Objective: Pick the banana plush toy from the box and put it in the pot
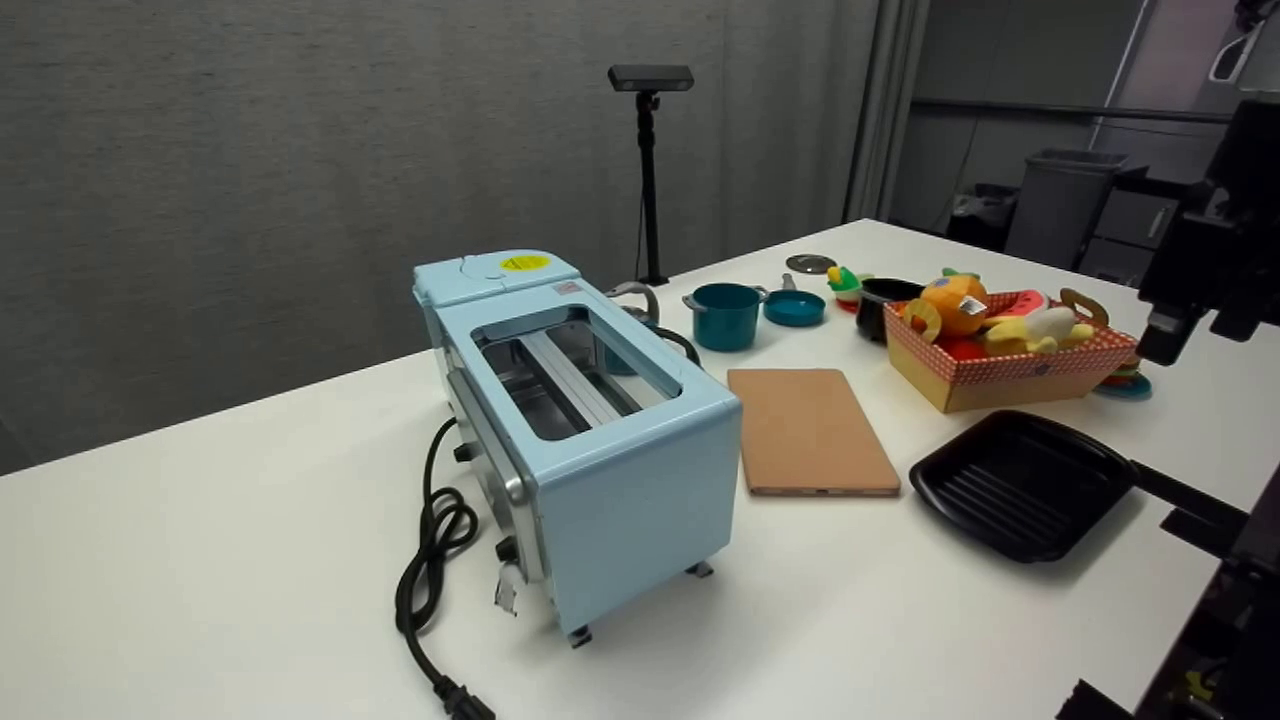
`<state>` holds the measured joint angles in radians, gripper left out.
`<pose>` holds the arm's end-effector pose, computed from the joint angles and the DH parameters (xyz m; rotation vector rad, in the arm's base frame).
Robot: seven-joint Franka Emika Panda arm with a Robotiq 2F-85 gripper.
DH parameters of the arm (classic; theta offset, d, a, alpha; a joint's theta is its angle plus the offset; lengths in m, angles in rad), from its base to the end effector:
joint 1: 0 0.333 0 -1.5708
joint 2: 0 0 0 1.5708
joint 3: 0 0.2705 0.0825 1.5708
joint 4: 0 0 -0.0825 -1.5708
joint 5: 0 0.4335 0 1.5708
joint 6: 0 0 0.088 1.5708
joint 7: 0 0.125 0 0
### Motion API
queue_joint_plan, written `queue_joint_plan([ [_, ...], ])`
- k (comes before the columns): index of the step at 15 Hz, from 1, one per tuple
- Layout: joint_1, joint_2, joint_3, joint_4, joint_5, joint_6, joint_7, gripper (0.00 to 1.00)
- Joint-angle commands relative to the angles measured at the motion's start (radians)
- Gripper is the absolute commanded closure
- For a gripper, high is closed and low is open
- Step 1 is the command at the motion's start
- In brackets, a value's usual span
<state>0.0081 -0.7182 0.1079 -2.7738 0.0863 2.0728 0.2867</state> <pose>0.3943 0.0415 0.3371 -3.1115 0.3715 -0.0228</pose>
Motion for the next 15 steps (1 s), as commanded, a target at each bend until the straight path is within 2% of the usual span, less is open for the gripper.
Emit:
queue_joint_plan([
  [1, -0.003, 0.000, 0.002, 0.002, 0.002, -0.003, -0.002, 0.00],
  [15, -0.002, 0.030, -0.003, 0.016, 0.007, 0.002, -0.005, 0.00],
])
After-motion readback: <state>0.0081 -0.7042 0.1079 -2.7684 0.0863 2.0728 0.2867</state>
